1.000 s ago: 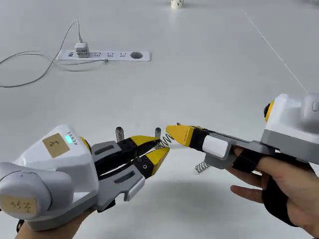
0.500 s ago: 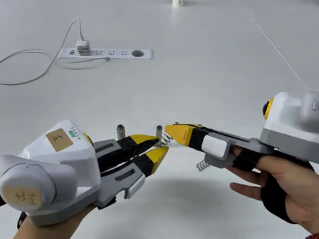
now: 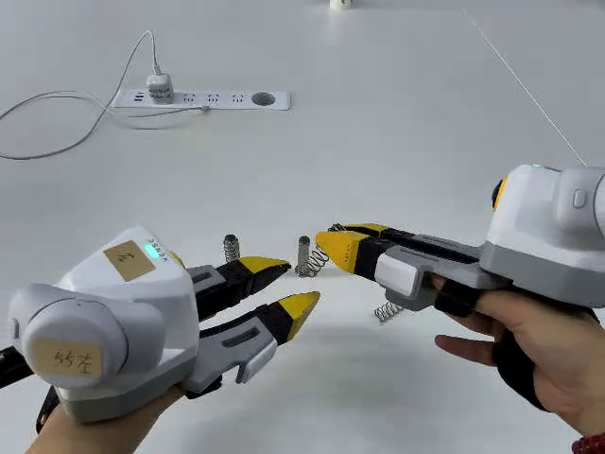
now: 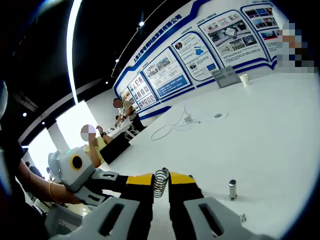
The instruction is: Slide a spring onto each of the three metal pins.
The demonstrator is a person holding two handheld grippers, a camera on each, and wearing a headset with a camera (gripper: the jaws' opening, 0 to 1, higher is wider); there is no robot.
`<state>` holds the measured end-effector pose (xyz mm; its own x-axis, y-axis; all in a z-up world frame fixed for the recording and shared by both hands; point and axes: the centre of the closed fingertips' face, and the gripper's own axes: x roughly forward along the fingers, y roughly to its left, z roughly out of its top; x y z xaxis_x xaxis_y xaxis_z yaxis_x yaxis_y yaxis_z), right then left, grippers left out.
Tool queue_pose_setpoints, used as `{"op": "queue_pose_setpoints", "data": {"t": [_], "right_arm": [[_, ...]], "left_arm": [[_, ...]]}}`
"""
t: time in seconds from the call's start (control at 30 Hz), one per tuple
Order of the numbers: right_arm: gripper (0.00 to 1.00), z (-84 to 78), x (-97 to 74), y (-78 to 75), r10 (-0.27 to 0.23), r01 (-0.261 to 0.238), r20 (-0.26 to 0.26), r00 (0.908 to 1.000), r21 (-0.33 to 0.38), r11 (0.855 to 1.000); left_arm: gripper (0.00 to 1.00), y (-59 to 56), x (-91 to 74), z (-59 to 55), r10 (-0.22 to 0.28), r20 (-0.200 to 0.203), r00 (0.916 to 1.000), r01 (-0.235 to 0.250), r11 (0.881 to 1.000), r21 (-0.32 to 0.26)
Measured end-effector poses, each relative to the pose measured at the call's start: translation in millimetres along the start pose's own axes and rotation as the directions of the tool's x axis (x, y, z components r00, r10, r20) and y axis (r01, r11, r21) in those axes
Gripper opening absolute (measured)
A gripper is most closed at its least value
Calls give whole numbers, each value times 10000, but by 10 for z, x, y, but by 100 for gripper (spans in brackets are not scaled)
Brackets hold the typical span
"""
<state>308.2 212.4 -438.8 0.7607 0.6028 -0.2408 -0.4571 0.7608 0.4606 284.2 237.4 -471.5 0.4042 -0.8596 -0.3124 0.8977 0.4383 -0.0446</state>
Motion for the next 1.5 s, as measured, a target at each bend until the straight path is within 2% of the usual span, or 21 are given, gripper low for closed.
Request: {"op": "queue_pose_setpoints", "data": {"t": [0.13,0.5,0.83,1.1,1.5], "right_arm": [[12,28,39,-38,-229,226,-36,9997,-591,9980],[12,109,191,-149,-743,693,-194,9970,-1899,9794],[12,99,342,-265,-1183,1012,-422,9921,-2897,9517],[12,74,436,-347,-1499,1202,-536,9873,-3661,9228],[12,-29,546,-410,-1731,1171,-838,9813,-4540,8833]], "left_arm": [[29,34,-17,-62,188,-282,9994,-187,9998,32],[38,62,-44,-128,295,-444,9986,-297,9995,-50],[50,80,-63,-182,436,-621,9971,-435,9990,27],[56,97,-85,-213,509,-672,9964,-514,9987,-67],[67,123,-99,-267,630,-810,9947,-650,9977,-216]]}}
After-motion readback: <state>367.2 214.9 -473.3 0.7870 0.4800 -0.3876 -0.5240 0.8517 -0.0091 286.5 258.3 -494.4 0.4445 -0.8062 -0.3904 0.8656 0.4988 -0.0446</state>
